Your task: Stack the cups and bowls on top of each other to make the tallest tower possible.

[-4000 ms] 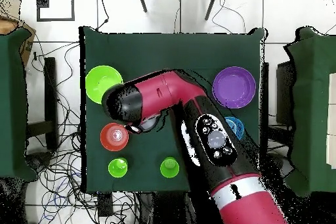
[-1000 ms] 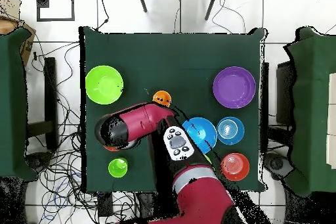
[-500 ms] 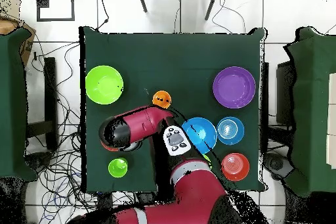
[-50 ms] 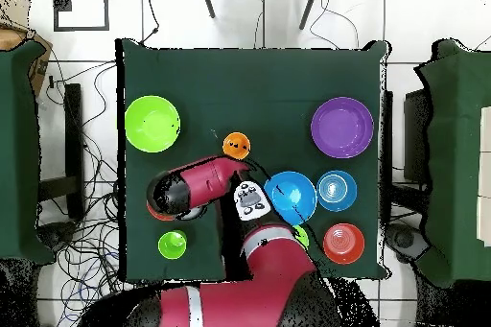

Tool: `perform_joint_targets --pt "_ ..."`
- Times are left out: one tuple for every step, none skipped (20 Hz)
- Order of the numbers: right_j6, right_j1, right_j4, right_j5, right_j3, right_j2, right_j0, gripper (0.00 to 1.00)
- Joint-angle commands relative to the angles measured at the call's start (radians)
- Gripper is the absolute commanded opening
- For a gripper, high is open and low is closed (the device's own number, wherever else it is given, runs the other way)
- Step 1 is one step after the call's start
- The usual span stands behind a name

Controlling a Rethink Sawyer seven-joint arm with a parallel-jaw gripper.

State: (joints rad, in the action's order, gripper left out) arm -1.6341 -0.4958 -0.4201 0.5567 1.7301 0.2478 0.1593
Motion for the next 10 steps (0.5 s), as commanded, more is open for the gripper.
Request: perform_joint_targets --pt "-0.168 0.086 -0.021 -0.048 -0.120 -0.055 -0.068 1.00" --pt "-0.167 0.085 -0.017 -0.045 -0.121 -0.058 -0.070 1.00" --pt "-0.166 0.084 -0.012 -0.043 -0.122 -0.061 -0.072 1.00" --pt "-0.165 0.086 -0.008 -0.046 -0.125 -0.064 -0.074 1.00" --pt "-0.166 0.094 -0.009 -0.048 -0.131 -0.069 -0.080 1.00" --pt "-0.168 0.102 -0.009 -0.058 -0.136 -0.075 -0.086 1.00" --pt "-0.171 0.110 -0.010 -0.066 -0.138 -0.081 -0.094 1.00" --pt "-0.170 0.113 -0.010 -0.067 -0.139 -0.086 -0.099 1.00" --pt "-0.170 0.116 -0.010 -0.069 -0.139 -0.090 -0.105 1.00" --pt "-0.170 0.118 -0.009 -0.070 -0.140 -0.094 -0.110 1.00"
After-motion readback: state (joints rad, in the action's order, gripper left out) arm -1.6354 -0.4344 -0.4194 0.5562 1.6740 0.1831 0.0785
